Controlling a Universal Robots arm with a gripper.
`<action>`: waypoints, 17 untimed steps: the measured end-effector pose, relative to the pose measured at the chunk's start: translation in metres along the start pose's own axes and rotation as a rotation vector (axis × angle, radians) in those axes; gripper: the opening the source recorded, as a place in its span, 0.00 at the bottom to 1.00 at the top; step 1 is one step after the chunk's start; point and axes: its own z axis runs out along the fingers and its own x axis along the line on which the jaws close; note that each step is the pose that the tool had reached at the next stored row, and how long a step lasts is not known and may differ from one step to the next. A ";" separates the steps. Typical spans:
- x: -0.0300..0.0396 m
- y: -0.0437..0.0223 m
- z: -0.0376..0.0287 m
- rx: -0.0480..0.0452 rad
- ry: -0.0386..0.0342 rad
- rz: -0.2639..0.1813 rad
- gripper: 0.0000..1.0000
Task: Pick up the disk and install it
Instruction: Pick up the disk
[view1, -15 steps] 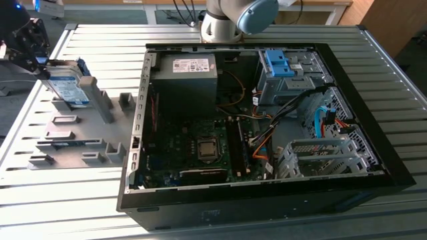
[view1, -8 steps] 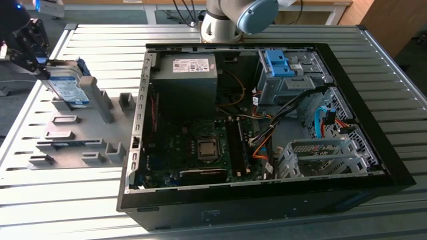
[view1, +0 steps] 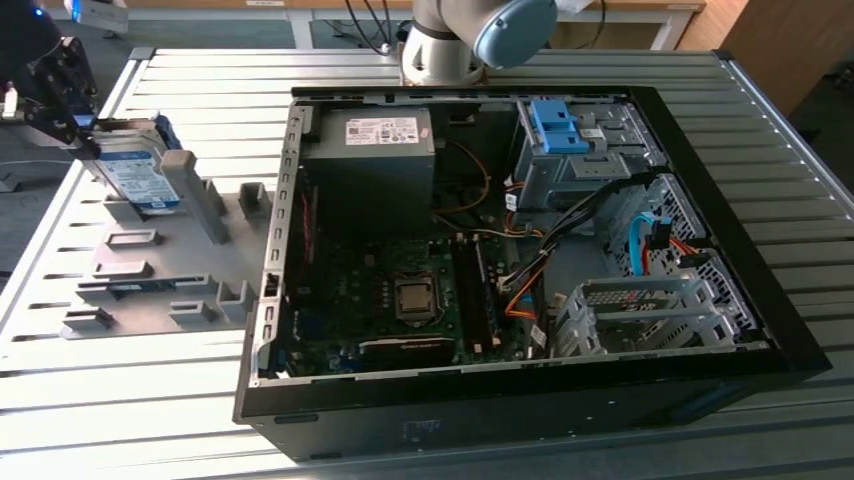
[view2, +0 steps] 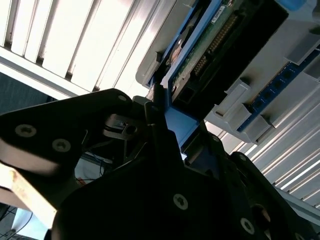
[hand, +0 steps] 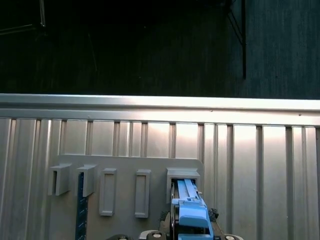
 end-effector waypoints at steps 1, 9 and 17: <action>0.0000 0.0000 0.0000 0.0000 0.0000 0.003 0.37; 0.0000 0.0000 0.0005 0.0006 0.0003 0.040 0.37; -0.0001 -0.0001 -0.0015 0.0021 -0.0005 0.041 0.37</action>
